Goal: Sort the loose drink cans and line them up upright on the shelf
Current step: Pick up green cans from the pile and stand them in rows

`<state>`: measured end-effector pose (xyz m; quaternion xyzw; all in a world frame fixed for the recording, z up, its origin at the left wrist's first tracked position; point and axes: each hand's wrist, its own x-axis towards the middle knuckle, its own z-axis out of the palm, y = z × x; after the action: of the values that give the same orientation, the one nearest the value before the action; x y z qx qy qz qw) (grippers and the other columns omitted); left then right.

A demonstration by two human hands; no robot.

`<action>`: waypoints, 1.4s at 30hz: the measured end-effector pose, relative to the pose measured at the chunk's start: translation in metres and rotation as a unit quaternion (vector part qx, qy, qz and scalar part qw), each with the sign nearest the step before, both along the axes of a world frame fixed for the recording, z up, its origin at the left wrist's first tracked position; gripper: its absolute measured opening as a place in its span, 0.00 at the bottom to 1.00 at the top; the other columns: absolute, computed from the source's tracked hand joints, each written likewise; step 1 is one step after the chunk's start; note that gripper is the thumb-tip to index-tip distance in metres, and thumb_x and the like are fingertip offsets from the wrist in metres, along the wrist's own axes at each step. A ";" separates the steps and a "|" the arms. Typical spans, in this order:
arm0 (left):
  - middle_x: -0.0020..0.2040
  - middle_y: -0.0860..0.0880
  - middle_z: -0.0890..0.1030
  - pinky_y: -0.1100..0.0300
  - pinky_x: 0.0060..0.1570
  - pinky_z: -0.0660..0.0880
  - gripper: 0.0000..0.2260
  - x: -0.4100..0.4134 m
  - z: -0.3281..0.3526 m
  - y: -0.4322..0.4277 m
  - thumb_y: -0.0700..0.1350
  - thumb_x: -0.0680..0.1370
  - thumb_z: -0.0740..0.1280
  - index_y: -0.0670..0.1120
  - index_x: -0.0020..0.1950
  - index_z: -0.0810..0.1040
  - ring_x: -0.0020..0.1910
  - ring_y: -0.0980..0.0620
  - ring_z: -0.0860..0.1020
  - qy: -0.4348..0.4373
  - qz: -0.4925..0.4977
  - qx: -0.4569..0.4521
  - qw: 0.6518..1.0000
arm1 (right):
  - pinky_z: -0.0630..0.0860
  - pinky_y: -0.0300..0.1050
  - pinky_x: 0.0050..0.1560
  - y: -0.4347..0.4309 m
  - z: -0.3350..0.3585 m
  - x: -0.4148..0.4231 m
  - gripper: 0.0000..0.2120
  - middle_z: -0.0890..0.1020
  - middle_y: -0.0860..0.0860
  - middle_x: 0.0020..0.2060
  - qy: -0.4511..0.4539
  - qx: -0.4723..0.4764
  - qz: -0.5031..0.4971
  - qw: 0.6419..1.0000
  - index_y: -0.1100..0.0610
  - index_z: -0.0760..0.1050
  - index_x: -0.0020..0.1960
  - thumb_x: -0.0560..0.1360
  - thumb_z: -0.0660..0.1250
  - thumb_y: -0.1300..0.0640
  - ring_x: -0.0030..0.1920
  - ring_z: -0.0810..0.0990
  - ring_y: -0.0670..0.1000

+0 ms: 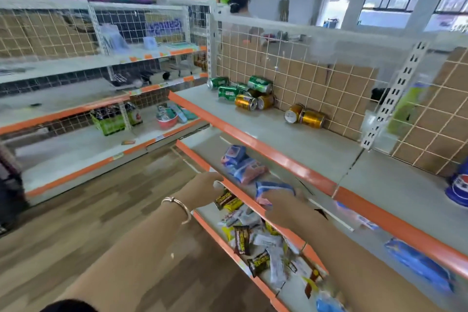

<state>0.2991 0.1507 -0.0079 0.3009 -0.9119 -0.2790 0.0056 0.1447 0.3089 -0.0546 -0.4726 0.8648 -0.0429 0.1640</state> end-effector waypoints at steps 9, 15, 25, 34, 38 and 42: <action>0.64 0.47 0.76 0.61 0.58 0.70 0.17 -0.081 -0.016 -0.071 0.44 0.78 0.62 0.46 0.66 0.73 0.60 0.47 0.75 -0.003 -0.015 0.030 0.999 | 0.59 0.59 0.68 -0.091 0.022 -0.064 0.26 0.77 0.43 0.60 0.024 -0.015 -0.025 0.999 0.43 0.78 0.55 0.65 0.49 0.40 0.65 0.71 0.50; 0.61 0.45 0.77 0.64 0.48 0.70 0.16 -0.150 -0.014 -0.144 0.42 0.78 0.62 0.47 0.65 0.73 0.56 0.47 0.76 -0.006 -0.008 0.038 0.999 | 0.56 0.53 0.68 -0.167 0.018 -0.150 0.19 0.74 0.48 0.64 0.020 0.015 -0.078 0.997 0.45 0.73 0.63 0.73 0.64 0.49 0.67 0.68 0.52; 0.67 0.46 0.72 0.64 0.61 0.62 0.18 -0.247 -0.031 -0.256 0.41 0.77 0.63 0.45 0.67 0.72 0.66 0.49 0.70 0.052 -0.005 0.030 0.998 | 0.55 0.47 0.67 -0.290 0.030 -0.221 0.21 0.67 0.46 0.71 0.032 -0.059 -0.051 0.996 0.47 0.67 0.70 0.77 0.59 0.52 0.72 0.62 0.49; 0.66 0.45 0.73 0.57 0.64 0.65 0.20 -0.359 -0.024 -0.377 0.40 0.74 0.65 0.42 0.67 0.71 0.65 0.45 0.70 0.126 -0.116 -0.038 0.984 | 0.67 0.52 0.62 -0.418 0.047 -0.285 0.19 0.75 0.51 0.62 0.057 -0.128 -0.130 0.982 0.53 0.74 0.64 0.73 0.62 0.56 0.65 0.70 0.57; 0.66 0.44 0.72 0.50 0.63 0.68 0.26 -0.408 -0.022 -0.422 0.40 0.71 0.67 0.43 0.69 0.69 0.65 0.42 0.69 0.121 -0.154 -0.104 0.975 | 0.63 0.51 0.59 -0.462 0.058 -0.306 0.18 0.73 0.52 0.64 0.068 -0.049 -0.184 0.979 0.53 0.68 0.66 0.76 0.59 0.56 0.65 0.68 0.56; 0.73 0.46 0.61 0.44 0.68 0.59 0.33 -0.442 -0.024 -0.443 0.46 0.74 0.66 0.47 0.75 0.54 0.72 0.45 0.59 0.061 -0.177 -0.190 0.964 | 0.60 0.54 0.63 -0.498 0.066 -0.313 0.17 0.72 0.52 0.63 0.060 -0.021 -0.199 0.978 0.53 0.69 0.66 0.77 0.57 0.54 0.66 0.66 0.56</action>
<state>-0.1424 -0.2922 -0.0315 0.1108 -0.9848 -0.1151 0.0683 -0.1687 -0.1893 0.0117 -0.2959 0.9487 -0.0643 0.0906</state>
